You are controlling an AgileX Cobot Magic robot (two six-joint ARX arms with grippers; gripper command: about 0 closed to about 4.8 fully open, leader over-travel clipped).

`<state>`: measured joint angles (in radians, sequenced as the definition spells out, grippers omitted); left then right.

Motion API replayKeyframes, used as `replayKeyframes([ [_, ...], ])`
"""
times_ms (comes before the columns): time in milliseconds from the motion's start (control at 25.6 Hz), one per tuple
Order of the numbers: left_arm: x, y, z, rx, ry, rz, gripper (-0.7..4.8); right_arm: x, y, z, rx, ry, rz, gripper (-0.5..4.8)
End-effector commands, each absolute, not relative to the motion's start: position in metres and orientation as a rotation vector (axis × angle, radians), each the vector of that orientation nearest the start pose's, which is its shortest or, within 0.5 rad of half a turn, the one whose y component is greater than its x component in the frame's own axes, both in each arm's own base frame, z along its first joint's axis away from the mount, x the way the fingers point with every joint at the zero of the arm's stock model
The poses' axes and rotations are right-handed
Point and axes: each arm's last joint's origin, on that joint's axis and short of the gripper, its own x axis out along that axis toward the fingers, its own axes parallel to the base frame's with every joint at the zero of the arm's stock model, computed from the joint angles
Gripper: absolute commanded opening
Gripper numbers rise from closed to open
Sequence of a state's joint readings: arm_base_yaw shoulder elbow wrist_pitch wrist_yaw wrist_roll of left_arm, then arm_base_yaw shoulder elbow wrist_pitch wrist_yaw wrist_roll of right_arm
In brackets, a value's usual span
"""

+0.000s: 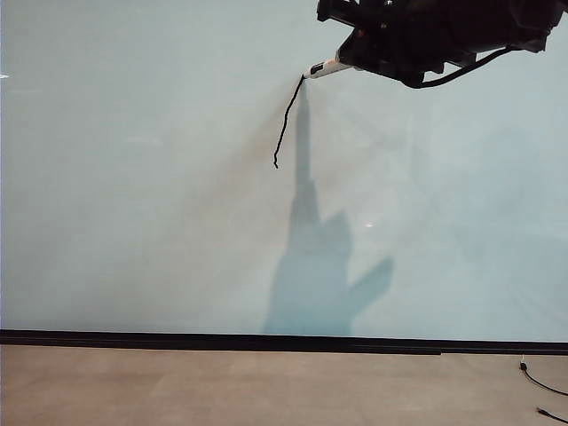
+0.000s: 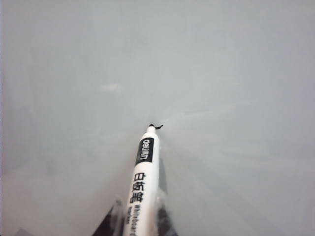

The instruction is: Pick up the pen on the shelf to the right of the whiteboard and write the letter A.

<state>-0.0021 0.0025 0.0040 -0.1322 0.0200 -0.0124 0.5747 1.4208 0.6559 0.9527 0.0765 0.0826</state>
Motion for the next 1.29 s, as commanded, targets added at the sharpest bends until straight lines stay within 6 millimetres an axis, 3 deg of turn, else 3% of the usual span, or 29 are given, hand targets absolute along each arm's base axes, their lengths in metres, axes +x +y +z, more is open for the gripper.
replayKeyframes([
  [39,0.097,-0.001,0.153,-0.009,0.123,-0.024,-0.05,0.248,0.157,0.259,0.153,-0.172,0.488,-0.05],
  [1287,0.097,-0.001,0.153,-0.009,0.123,-0.024,-0.05,0.24,0.15,0.236,0.149,-0.096,0.415,-0.05],
])
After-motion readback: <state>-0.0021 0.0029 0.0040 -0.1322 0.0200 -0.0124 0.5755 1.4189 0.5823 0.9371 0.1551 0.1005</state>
